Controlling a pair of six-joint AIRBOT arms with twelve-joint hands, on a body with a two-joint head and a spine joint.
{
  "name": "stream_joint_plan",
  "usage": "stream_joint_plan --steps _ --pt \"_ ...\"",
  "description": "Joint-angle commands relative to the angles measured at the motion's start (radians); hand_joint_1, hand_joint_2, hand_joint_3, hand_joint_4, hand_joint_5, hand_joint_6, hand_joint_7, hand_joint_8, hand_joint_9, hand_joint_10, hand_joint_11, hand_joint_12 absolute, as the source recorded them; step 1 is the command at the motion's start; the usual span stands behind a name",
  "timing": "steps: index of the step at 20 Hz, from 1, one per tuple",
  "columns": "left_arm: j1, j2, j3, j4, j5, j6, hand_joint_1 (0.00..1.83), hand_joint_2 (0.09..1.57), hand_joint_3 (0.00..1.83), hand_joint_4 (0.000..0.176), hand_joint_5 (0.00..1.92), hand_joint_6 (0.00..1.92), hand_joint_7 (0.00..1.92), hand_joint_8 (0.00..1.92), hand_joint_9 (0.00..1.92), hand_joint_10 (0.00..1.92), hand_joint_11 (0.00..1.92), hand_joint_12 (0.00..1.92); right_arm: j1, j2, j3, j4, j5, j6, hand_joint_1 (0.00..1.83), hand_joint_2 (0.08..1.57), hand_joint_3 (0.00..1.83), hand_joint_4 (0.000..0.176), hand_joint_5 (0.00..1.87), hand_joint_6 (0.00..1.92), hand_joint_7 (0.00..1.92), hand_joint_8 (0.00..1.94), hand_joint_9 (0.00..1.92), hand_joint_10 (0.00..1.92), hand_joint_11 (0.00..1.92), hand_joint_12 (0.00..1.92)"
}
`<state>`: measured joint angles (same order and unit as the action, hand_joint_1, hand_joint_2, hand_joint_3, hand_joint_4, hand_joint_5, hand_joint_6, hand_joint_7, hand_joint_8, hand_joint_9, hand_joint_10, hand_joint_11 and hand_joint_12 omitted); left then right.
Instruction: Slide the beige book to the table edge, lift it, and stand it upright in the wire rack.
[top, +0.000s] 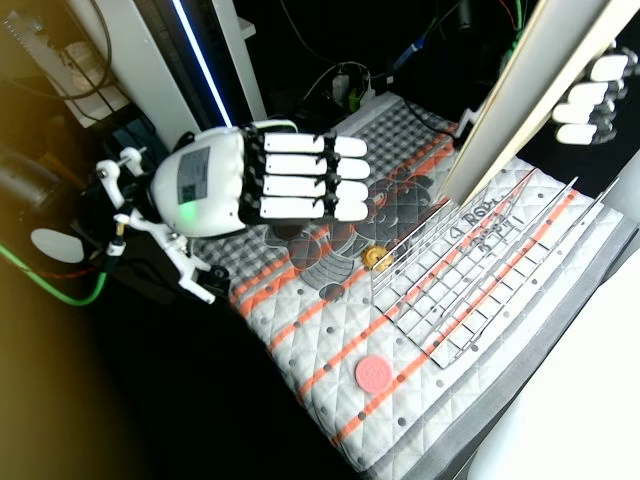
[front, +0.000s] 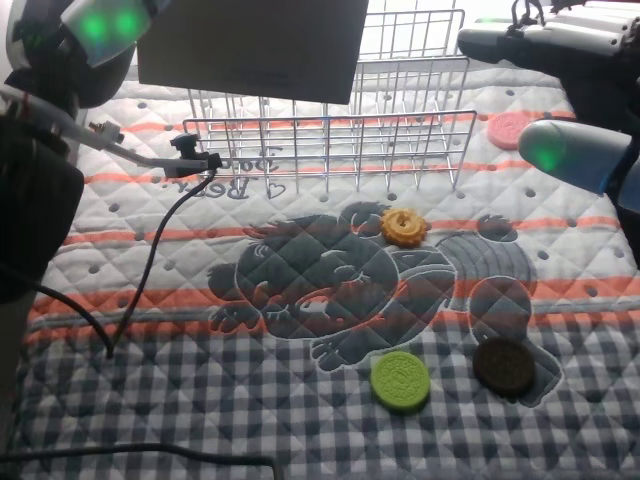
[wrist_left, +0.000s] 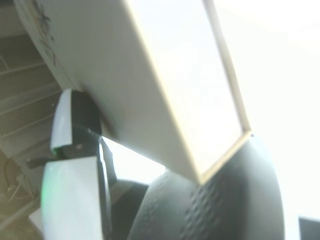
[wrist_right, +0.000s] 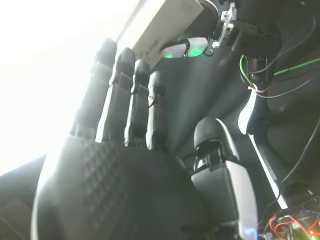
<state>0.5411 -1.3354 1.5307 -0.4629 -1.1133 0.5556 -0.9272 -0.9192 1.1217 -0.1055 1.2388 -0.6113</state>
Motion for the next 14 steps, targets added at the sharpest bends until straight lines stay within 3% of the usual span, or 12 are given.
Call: stream_joint_plan --steps 1,2,3,4,7,8,10,11,12,13,14 --pt "-0.025 0.002 0.013 0.027 -0.104 -0.009 1.39 1.07 0.0 0.0 1.08 0.65 1.12 0.8 0.92 1.23 0.73 1.37 0.007 -0.003 0.003 0.023 0.126 0.001 0.0 1.37 0.0 0.0 0.41 0.0 0.41 0.0 0.46 0.0 0.5 0.02" --pt "-0.039 -0.004 0.02 0.047 -0.091 0.006 1.39 1.07 0.0 0.0 1.09 0.65 1.13 0.76 0.94 1.22 0.74 1.37 0.007 -0.003 0.004 0.023 0.129 0.001 0.0 1.36 0.0 0.0 0.41 0.0 0.43 0.01 0.48 0.01 0.51 0.02" --pt "-0.053 -0.008 0.026 0.063 -0.082 0.018 1.27 1.05 0.0 0.0 1.1 0.67 1.2 0.75 1.08 0.71 0.72 1.25 0.007 -0.003 0.005 0.021 0.134 0.001 0.0 1.37 0.0 0.0 0.41 0.0 0.44 0.01 0.49 0.01 0.52 0.02" --pt "-0.063 -0.011 0.032 0.073 -0.078 0.023 1.27 1.05 0.0 0.0 1.09 0.7 1.22 0.71 1.13 0.61 0.73 1.17 0.007 -0.003 0.006 0.02 0.14 0.001 0.0 1.38 0.0 0.0 0.4 0.0 0.43 0.0 0.48 0.0 0.51 0.01" --pt "-0.076 -0.013 0.037 0.092 -0.083 0.034 1.27 1.05 0.0 0.0 1.09 0.66 1.19 0.78 1.14 0.55 0.72 1.18 0.007 -0.003 0.007 0.018 0.148 0.001 0.0 1.36 0.0 0.0 0.39 0.0 0.44 0.01 0.48 0.01 0.5 0.01" --pt "-0.076 -0.013 0.037 0.1 -0.087 0.038 1.25 1.06 0.0 0.0 1.08 0.75 1.16 0.78 1.14 0.48 0.75 1.15 0.007 -0.003 0.007 0.018 0.151 0.002 0.0 1.37 0.0 0.0 0.4 0.0 0.44 0.01 0.49 0.01 0.51 0.01" --pt "-0.072 -0.013 0.032 0.128 -0.097 0.045 1.26 1.05 0.0 0.0 1.08 0.73 1.19 0.75 1.19 0.47 0.81 1.14 0.007 -0.003 0.007 0.018 0.157 0.008 0.0 1.36 0.0 0.0 0.4 0.0 0.43 0.0 0.48 0.0 0.49 0.0" --pt "-0.067 -0.012 0.026 0.132 -0.107 0.053 1.26 1.05 0.0 0.0 1.09 0.71 1.19 0.77 1.19 0.47 0.81 1.14 0.007 -0.002 0.006 0.018 0.158 0.009 0.0 1.34 0.0 0.023 0.39 0.0 0.42 0.0 0.46 0.0 0.46 0.0" --pt "-0.063 -0.011 0.021 0.132 -0.116 0.062 1.37 1.05 0.0 0.0 1.06 0.69 1.21 0.61 1.03 1.03 0.83 1.12 0.007 -0.002 0.006 0.018 0.159 0.01 0.0 1.35 0.0 0.009 0.4 0.01 0.44 0.01 0.48 0.01 0.49 0.01" --pt "-0.061 -0.011 0.019 0.132 -0.127 0.072 1.39 1.06 0.0 0.0 1.04 0.73 1.19 0.63 0.99 1.15 0.83 1.12 0.007 -0.001 0.006 0.018 0.16 0.012 0.0 1.37 0.0 0.0 0.41 0.01 0.45 0.01 0.48 0.01 0.49 0.01" --pt "-0.062 -0.01 0.017 0.132 -0.134 0.082 1.39 1.06 0.0 0.0 1.03 0.75 1.16 0.65 1.0 1.15 0.85 1.07 0.007 -0.001 0.006 0.016 0.162 0.014 0.0 1.38 0.01 0.0 0.4 0.0 0.43 0.0 0.47 0.0 0.49 0.01"
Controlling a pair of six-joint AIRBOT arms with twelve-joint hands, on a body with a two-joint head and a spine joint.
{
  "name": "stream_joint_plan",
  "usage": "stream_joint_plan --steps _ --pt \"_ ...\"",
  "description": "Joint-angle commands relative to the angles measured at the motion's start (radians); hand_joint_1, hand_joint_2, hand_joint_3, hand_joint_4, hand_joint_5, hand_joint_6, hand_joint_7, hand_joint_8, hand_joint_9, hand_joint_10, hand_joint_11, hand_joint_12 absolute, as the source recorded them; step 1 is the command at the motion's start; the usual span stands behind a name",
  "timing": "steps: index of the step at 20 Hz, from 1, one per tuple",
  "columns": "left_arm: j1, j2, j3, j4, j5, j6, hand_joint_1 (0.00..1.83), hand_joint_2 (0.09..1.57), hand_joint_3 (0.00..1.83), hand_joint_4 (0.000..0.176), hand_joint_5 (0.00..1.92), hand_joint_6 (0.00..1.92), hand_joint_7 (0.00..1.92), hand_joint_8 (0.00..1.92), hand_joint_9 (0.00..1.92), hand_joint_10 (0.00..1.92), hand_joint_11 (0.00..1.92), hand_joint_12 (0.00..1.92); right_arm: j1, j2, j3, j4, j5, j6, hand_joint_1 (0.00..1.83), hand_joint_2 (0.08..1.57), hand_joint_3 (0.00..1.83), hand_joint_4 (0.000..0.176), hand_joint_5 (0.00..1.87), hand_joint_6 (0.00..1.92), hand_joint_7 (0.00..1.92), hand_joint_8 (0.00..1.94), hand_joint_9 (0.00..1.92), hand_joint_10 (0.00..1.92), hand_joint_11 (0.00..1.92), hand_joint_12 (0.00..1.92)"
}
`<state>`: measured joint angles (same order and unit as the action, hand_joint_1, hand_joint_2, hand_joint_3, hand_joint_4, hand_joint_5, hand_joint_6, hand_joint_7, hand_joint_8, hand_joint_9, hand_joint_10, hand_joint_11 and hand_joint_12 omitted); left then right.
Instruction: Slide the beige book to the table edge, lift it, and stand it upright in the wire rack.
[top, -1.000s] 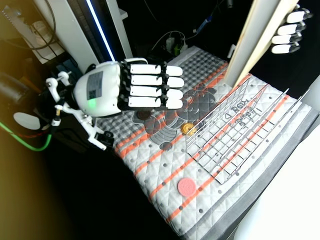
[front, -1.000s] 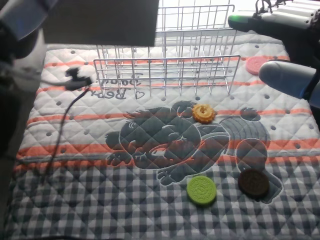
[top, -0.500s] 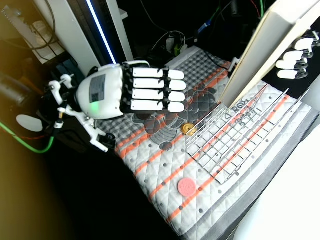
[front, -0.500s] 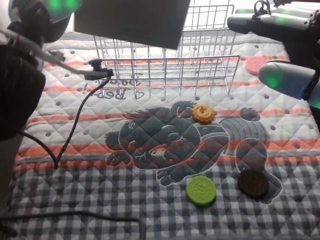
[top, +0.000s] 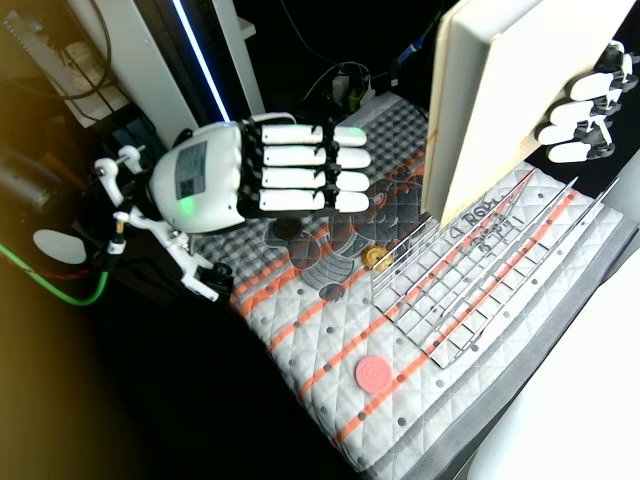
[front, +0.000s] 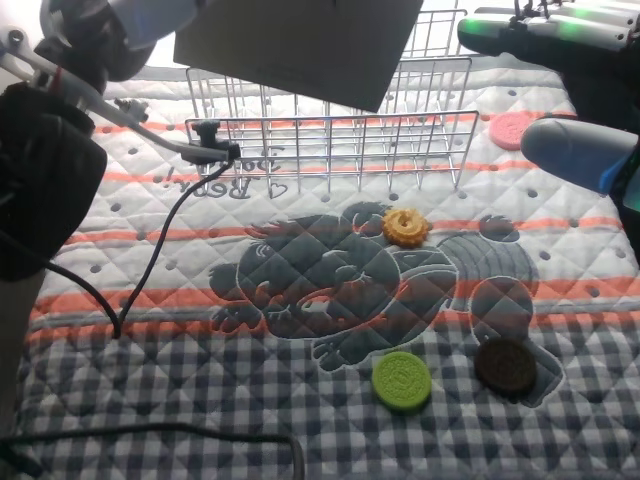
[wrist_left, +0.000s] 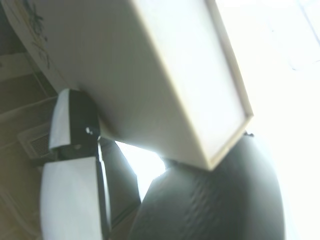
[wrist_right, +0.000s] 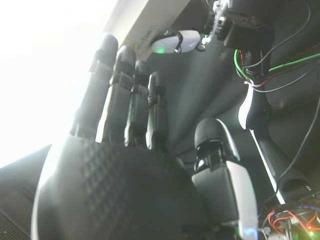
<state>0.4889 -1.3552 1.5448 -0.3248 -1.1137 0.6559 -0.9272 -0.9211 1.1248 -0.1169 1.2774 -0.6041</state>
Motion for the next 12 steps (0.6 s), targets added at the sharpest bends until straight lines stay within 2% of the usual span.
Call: stream_joint_plan --steps 1,3,5,6,7,8,10,11,12 --pt "-0.01 0.014 -0.003 -0.006 -0.145 -0.004 1.39 1.07 0.0 0.0 1.02 0.74 1.13 0.72 1.0 1.16 0.87 1.08 0.007 0.001 0.003 0.026 0.126 0.008 0.0 1.37 0.0 0.0 0.4 0.0 0.44 0.0 0.49 0.01 0.51 0.02" --pt "-0.007 0.031 -0.024 -0.017 -0.17 0.035 1.39 1.07 0.0 0.0 1.05 0.71 1.1 0.79 0.98 1.18 0.88 1.15 0.007 0.001 0.003 0.026 0.13 0.01 0.0 1.39 0.01 0.0 0.4 0.0 0.44 0.0 0.48 0.0 0.5 0.01" --pt "0.001 0.049 -0.046 -0.027 -0.189 0.063 1.39 1.07 0.0 0.0 1.05 0.69 1.12 0.8 0.97 1.19 0.82 1.22 0.007 0.0 0.002 0.026 0.131 0.01 0.0 1.36 0.0 0.005 0.39 0.0 0.43 0.0 0.48 0.0 0.52 0.02" --pt "0.007 0.054 -0.054 -0.027 -0.195 0.068 1.39 1.08 0.0 0.0 1.02 0.74 1.1 0.82 0.96 1.21 0.82 1.23 0.007 -0.001 0.001 0.026 0.132 0.01 0.0 1.36 0.0 0.0 0.4 0.01 0.44 0.01 0.49 0.01 0.52 0.02" --pt "0.015 0.056 -0.061 -0.027 -0.201 0.078 1.39 1.08 0.0 0.0 1.01 0.77 1.1 0.81 0.96 1.2 0.81 1.23 0.007 -0.001 0.001 0.026 0.132 0.01 0.0 1.35 0.0 0.005 0.41 0.01 0.44 0.01 0.48 0.0 0.5 0.01" --pt "0.019 0.054 -0.061 -0.027 -0.205 0.082 1.39 1.08 0.0 0.0 1.04 0.75 1.1 0.8 0.97 1.19 0.79 1.26 0.007 -0.001 0.001 0.026 0.132 0.011 0.0 1.37 0.0 0.0 0.42 0.01 0.44 0.01 0.5 0.01 0.53 0.02" --pt "0.025 0.051 -0.063 -0.027 -0.211 0.082 1.39 1.07 0.0 0.0 1.06 0.73 1.13 0.76 0.97 1.17 0.76 1.26 0.007 0.0 0.001 0.026 0.132 0.012 0.0 1.37 0.0 0.001 0.41 0.0 0.43 0.0 0.49 0.0 0.54 0.02" --pt "0.029 0.051 -0.064 -0.027 -0.215 0.082 1.39 1.07 0.0 0.0 1.06 0.71 1.14 0.74 0.97 1.19 0.79 1.28 0.007 0.0 0.001 0.026 0.133 0.013 0.0 1.36 0.0 0.008 0.4 0.0 0.43 0.0 0.49 0.0 0.54 0.02" --pt "0.03 0.051 -0.064 -0.027 -0.218 0.082 1.39 1.06 0.0 0.0 1.07 0.7 1.13 0.74 0.99 1.2 0.81 1.31 0.007 0.0 0.001 0.026 0.133 0.013 0.0 1.36 0.0 0.0 0.4 0.0 0.45 0.01 0.49 0.0 0.5 0.0"
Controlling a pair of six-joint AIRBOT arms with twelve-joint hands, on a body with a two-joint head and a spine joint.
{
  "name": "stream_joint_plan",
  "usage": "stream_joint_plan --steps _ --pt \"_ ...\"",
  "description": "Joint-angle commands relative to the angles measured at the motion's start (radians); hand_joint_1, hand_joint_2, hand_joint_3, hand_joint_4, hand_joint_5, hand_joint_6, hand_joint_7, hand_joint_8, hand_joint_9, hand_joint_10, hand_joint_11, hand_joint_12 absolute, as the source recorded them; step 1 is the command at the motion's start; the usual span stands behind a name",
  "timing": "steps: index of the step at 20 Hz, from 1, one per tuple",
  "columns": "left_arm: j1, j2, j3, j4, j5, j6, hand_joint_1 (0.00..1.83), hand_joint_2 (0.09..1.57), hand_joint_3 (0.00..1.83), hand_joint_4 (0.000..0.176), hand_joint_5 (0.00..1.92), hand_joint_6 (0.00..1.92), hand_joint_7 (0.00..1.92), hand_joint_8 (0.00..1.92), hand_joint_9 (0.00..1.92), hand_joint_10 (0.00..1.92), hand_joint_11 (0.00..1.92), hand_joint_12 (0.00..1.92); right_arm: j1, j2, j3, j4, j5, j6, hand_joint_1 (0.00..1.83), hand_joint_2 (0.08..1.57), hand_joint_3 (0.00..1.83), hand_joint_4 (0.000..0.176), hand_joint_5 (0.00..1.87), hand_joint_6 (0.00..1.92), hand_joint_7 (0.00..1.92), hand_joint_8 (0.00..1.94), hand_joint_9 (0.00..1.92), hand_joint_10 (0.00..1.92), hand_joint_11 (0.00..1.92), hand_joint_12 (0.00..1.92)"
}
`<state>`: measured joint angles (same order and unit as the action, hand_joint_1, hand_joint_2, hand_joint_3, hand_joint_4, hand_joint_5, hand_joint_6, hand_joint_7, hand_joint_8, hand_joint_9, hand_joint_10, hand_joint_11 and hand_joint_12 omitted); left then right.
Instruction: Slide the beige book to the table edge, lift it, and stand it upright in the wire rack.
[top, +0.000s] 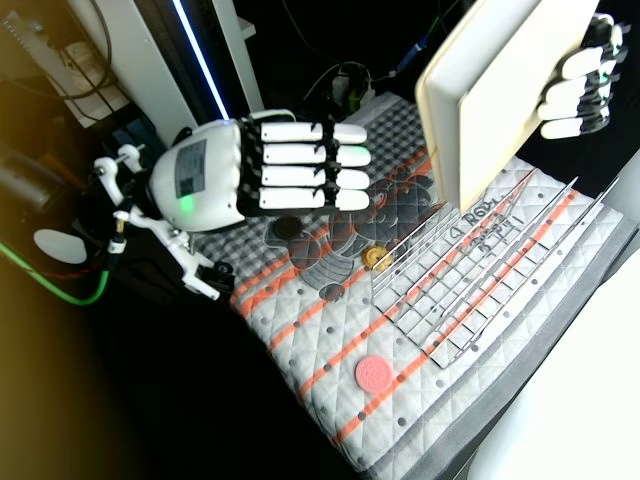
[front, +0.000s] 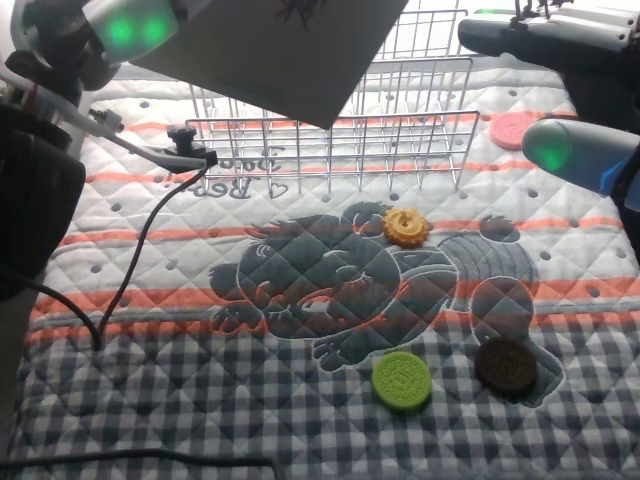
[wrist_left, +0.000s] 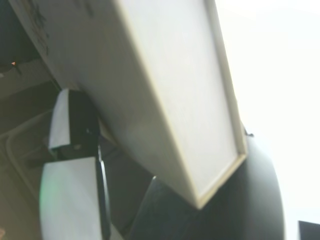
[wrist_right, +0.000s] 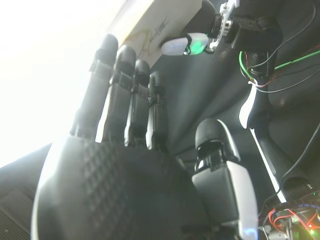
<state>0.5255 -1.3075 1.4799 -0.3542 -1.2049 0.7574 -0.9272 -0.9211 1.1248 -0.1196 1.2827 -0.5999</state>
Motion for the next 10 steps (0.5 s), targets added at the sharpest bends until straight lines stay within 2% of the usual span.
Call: stream_joint_plan --steps 1,2,5,6,7,10 --pt "-0.015 0.003 0.003 0.003 -0.124 -0.02 1.39 1.07 0.0 0.0 1.07 0.67 1.12 0.76 0.98 1.22 0.81 1.36 0.007 0.0 0.001 0.028 0.128 0.009 0.0 1.37 0.0 0.0 0.4 0.0 0.44 0.0 0.47 0.0 0.49 0.0" --pt "-0.027 0.004 0.006 0.008 -0.117 -0.02 1.39 1.07 0.0 0.0 1.06 0.67 1.12 0.79 0.95 1.22 0.77 1.33 0.007 0.0 0.001 0.028 0.128 0.009 0.0 1.36 0.0 0.005 0.4 0.0 0.44 0.0 0.48 0.0 0.49 0.0" --pt "-0.06 0.013 0.011 0.03 -0.081 0.001 1.39 1.07 0.0 0.0 1.03 0.72 1.11 0.82 0.98 1.18 0.85 1.2 0.007 -0.003 0.005 0.028 0.128 0.009 0.0 1.35 0.0 0.0 0.41 0.0 0.46 0.01 0.51 0.01 0.52 0.02" --pt "-0.067 0.01 0.019 0.031 -0.068 0.002 1.3 1.06 0.0 0.0 1.12 0.59 1.12 0.93 1.04 1.06 0.85 1.35 0.007 -0.004 0.005 0.027 0.128 0.009 0.0 1.36 0.0 0.0 0.42 0.01 0.47 0.01 0.52 0.01 0.53 0.02" --pt "-0.075 0.007 0.028 0.034 -0.052 0.002 1.28 1.06 0.0 0.0 1.14 0.56 1.12 0.97 1.06 1.01 0.83 1.41 0.007 -0.005 0.006 0.027 0.128 0.009 0.0 1.36 0.0 0.0 0.42 0.01 0.48 0.01 0.52 0.01 0.52 0.01" --pt "-0.086 0.005 0.039 0.043 -0.031 0.002 1.28 1.06 0.0 0.0 1.15 0.53 1.1 1.01 1.04 1.03 0.77 1.49 0.007 -0.006 0.007 0.026 0.128 0.009 0.0 1.35 0.0 0.0 0.41 0.0 0.47 0.0 0.51 0.01 0.51 0.0"
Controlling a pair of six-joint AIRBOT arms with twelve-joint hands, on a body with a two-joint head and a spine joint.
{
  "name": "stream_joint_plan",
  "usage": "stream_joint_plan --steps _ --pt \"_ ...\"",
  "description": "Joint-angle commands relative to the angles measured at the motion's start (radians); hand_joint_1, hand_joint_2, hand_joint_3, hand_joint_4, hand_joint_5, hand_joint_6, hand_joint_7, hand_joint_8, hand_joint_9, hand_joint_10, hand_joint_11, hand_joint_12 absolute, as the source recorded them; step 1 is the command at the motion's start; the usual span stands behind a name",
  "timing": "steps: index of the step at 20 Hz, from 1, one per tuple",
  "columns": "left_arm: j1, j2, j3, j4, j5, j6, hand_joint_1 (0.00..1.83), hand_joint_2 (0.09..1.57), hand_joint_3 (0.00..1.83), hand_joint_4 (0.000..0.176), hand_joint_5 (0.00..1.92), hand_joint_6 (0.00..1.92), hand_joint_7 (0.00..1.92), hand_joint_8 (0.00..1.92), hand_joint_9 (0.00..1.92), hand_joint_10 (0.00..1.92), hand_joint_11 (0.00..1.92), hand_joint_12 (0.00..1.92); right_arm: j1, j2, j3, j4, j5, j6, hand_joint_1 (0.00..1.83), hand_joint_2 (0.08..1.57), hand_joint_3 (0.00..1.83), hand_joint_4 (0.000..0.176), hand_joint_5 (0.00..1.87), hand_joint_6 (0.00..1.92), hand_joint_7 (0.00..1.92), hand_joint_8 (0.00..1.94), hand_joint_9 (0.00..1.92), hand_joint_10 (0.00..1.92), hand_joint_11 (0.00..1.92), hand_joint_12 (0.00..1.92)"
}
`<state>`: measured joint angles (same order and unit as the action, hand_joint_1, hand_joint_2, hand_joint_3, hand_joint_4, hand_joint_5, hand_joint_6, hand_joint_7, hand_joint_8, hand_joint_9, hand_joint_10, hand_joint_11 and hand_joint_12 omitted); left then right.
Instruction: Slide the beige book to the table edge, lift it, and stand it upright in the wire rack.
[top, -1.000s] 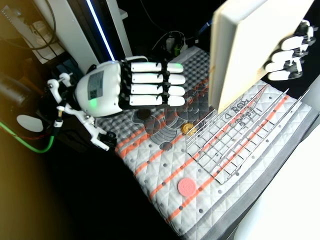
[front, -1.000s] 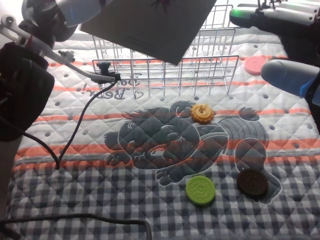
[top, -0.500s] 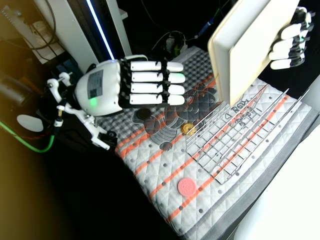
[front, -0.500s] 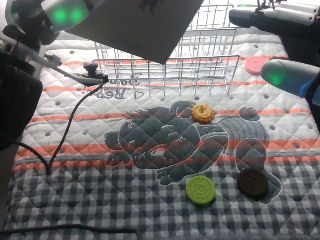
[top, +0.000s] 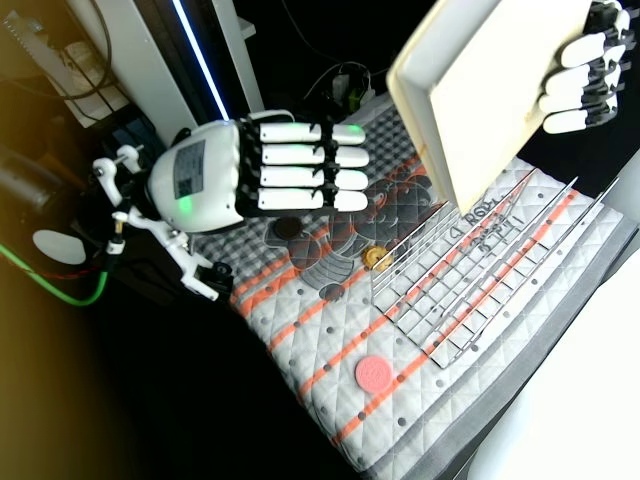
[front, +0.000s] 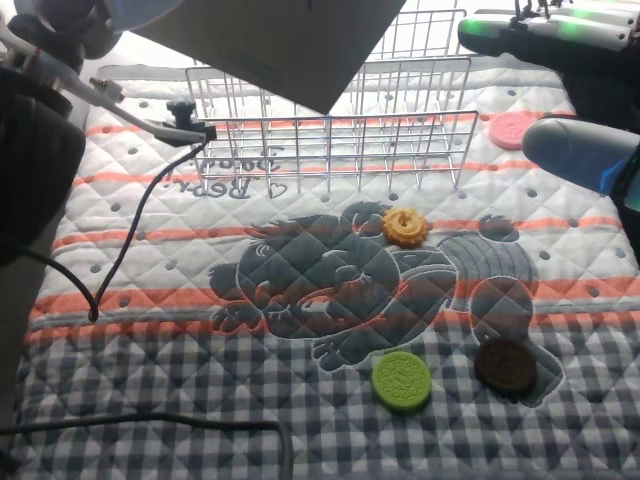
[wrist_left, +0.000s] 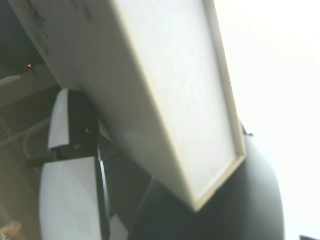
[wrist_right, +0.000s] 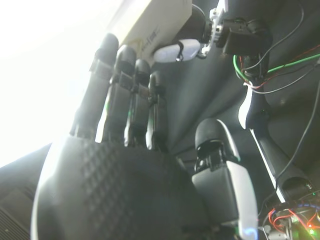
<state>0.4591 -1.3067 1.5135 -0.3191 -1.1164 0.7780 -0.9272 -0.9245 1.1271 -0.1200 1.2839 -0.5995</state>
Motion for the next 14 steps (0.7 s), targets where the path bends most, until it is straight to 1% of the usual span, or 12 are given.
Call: stream_joint_plan --steps 1,2,4,5,6,7,8,10,11,12,13,14 --pt "-0.024 0.005 0.008 0.013 -0.117 -0.019 1.29 1.05 0.0 0.0 1.18 0.46 1.11 1.01 1.04 1.18 0.82 1.61 0.007 -0.003 0.005 0.026 0.127 0.009 0.0 1.35 0.0 0.0 0.4 0.0 0.46 0.0 0.51 0.0 0.52 0.01" --pt "-0.029 0.005 0.009 0.018 -0.116 -0.018 1.28 1.06 0.0 0.0 1.19 0.41 1.09 1.06 1.02 1.24 0.8 1.66 0.007 -0.003 0.005 0.026 0.127 0.009 0.0 1.36 0.0 0.0 0.4 0.0 0.46 0.0 0.51 0.0 0.54 0.02" --pt "-0.039 0.009 0.014 0.029 -0.108 -0.01 1.29 1.05 0.0 0.0 1.19 0.39 1.11 1.03 1.04 1.18 0.81 1.59 0.007 -0.004 0.006 0.025 0.127 0.01 0.0 1.34 0.0 0.0 0.4 0.0 0.46 0.0 0.49 0.0 0.53 0.01" --pt "-0.044 0.011 0.016 0.034 -0.104 -0.009 1.28 1.08 0.0 0.0 1.17 0.38 1.04 1.17 1.02 1.36 0.83 1.72 0.007 -0.004 0.006 0.024 0.127 0.011 0.0 1.34 0.0 0.0 0.4 0.0 0.46 0.0 0.49 0.0 0.51 0.0" --pt "-0.046 0.012 0.018 0.038 -0.102 -0.009 1.28 1.08 0.0 0.0 1.17 0.39 1.04 1.17 1.0 1.34 0.8 1.71 0.007 -0.005 0.007 0.023 0.127 0.011 0.0 1.35 0.0 0.0 0.39 0.0 0.45 0.0 0.49 0.0 0.5 0.0" --pt "-0.049 0.014 0.019 0.044 -0.099 -0.007 1.28 1.07 0.0 0.0 1.18 0.4 1.06 1.12 1.01 1.27 0.8 1.66 0.007 -0.006 0.009 0.022 0.127 0.014 0.0 1.36 0.0 0.0 0.4 0.0 0.44 0.0 0.49 0.0 0.5 0.0" --pt "-0.053 0.016 0.023 0.056 -0.088 0.003 1.29 1.05 0.0 0.0 1.19 0.42 1.11 1.02 1.04 1.18 0.81 1.58 0.007 -0.011 0.016 0.017 0.127 0.02 0.0 1.36 0.0 0.0 0.39 0.0 0.44 0.0 0.48 0.0 0.5 0.0" --pt "-0.055 0.016 0.026 0.064 -0.083 0.003 1.29 1.05 0.0 0.0 1.19 0.42 1.11 1.02 1.05 1.16 0.82 1.56 0.007 -0.014 0.021 0.013 0.127 0.025 0.0 1.35 0.0 0.0 0.39 0.0 0.44 0.0 0.48 0.0 0.51 0.0" --pt "-0.055 0.017 0.026 0.067 -0.082 0.003 1.29 1.05 0.0 0.0 1.18 0.45 1.14 0.96 1.08 1.08 0.83 1.46 0.007 -0.016 0.023 0.011 0.127 0.028 0.0 1.34 0.0 0.0 0.39 0.0 0.44 0.0 0.47 0.0 0.46 0.0" --pt "-0.05 0.019 0.024 0.067 -0.082 0.003 1.29 1.05 0.0 0.0 1.15 0.52 1.15 0.93 1.1 1.0 0.84 1.38 0.007 -0.018 0.025 0.01 0.127 0.03 0.0 1.34 0.0 0.0 0.39 0.0 0.45 0.01 0.49 0.01 0.47 0.01" --pt "-0.039 0.017 0.024 0.066 -0.086 0.001 1.28 1.05 0.0 0.0 1.11 0.61 1.16 0.88 1.13 0.88 0.84 1.29 0.007 -0.02 0.026 0.01 0.127 0.03 0.0 1.34 0.0 0.003 0.38 0.0 0.45 0.01 0.49 0.01 0.47 0.01" --pt "-0.027 0.015 0.024 0.062 -0.094 -0.002 1.27 1.05 0.0 0.0 1.09 0.67 1.16 0.87 1.16 0.76 0.88 1.22 0.007 -0.023 0.027 0.01 0.127 0.031 0.0 1.33 0.0 0.025 0.38 0.0 0.46 0.01 0.49 0.01 0.47 0.01"
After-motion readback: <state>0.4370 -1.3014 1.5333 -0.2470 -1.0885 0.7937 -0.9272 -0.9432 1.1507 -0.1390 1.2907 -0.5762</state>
